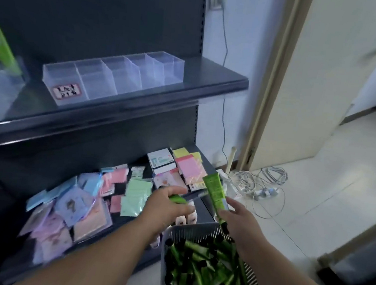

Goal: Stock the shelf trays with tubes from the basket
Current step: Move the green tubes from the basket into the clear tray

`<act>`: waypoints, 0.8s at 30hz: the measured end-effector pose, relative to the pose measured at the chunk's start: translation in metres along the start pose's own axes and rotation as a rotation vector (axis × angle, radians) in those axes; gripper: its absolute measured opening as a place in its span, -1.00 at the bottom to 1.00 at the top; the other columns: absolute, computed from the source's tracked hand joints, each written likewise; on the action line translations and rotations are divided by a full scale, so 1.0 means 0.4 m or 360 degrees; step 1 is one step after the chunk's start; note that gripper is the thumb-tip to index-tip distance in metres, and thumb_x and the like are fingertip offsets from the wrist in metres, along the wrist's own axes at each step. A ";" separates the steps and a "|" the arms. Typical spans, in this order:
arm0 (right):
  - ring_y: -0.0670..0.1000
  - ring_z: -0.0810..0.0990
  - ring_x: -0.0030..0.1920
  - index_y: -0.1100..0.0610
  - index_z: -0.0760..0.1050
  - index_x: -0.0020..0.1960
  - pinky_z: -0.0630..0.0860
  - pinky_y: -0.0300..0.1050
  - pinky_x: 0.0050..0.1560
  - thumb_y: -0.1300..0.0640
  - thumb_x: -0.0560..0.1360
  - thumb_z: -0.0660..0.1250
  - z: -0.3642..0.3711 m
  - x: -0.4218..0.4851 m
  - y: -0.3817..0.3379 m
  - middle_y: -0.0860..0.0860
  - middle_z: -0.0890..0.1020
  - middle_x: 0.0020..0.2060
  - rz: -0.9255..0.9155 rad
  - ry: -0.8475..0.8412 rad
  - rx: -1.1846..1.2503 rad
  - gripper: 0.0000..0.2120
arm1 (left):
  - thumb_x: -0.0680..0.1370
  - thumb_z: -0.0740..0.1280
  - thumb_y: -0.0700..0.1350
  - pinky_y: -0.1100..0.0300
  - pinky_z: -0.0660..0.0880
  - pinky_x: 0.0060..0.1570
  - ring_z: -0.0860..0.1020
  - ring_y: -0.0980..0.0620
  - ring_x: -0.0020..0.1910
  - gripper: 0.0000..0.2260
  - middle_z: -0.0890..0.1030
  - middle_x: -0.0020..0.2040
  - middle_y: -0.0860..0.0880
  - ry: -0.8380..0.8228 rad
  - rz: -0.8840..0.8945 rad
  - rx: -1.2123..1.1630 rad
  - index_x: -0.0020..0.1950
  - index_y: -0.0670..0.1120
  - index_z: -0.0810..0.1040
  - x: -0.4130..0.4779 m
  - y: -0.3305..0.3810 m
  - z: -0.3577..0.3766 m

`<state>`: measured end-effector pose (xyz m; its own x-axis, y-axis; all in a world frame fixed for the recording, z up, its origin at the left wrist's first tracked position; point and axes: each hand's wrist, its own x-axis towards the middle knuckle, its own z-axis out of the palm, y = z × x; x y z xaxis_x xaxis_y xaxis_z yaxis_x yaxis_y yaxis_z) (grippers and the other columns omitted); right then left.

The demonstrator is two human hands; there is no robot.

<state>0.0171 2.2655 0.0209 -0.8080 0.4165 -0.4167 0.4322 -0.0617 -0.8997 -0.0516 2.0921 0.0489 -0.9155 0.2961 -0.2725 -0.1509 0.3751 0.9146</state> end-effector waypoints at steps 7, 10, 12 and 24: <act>-0.03 0.57 -0.19 -0.03 0.60 0.00 0.41 -0.21 -0.26 0.24 0.51 0.34 0.146 -0.138 -0.142 -0.06 0.69 -0.17 -0.0292 -0.0185 -0.0188 -0.81 | 0.57 0.31 -0.25 0.16 0.60 -0.26 0.64 -0.03 -0.26 -0.86 0.66 -0.27 -0.05 0.0193 0.0202 0.0029 0.11 -0.12 0.55 -0.104 0.064 -0.228; -0.02 0.59 -0.22 0.08 0.58 -0.07 0.39 -0.20 -0.31 0.16 0.51 0.37 0.244 -0.197 -0.194 -0.01 0.65 -0.24 -0.0385 -0.0234 -0.0257 -0.98 | 0.57 0.33 -0.09 0.19 0.55 -0.30 0.59 0.02 -0.43 -0.91 0.66 -0.35 -0.09 0.0288 0.0280 0.0212 0.02 -0.08 0.56 -0.158 0.079 -0.358; 0.02 0.66 -0.19 0.19 0.52 0.06 0.46 -0.19 -0.35 0.17 0.48 0.42 0.323 -0.228 -0.223 0.08 0.67 -0.15 -0.0368 -0.0297 -0.0213 -0.81 | 0.55 0.35 -0.04 0.27 0.48 -0.28 0.59 0.04 -0.33 -0.86 0.68 -0.17 -0.09 0.0401 0.0366 0.0408 0.03 -0.06 0.60 -0.197 0.087 -0.451; -0.02 0.48 -0.39 0.05 0.52 0.16 0.43 -0.15 -0.37 -0.02 0.63 0.14 0.745 -0.436 -0.443 0.09 0.61 -0.22 -0.0467 -0.0528 0.0376 -0.75 | 0.47 0.45 -0.14 0.46 0.37 -0.47 0.45 0.25 -0.54 -0.91 0.52 -0.41 0.03 0.0709 0.0629 0.0086 -0.08 -0.12 0.61 -0.420 0.126 -0.938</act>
<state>-0.0379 1.9335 0.2140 -0.9822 0.1388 -0.1264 0.0964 -0.2049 -0.9740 -0.0452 1.7316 0.2528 -0.9683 0.0296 0.2479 0.2417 0.3594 0.9013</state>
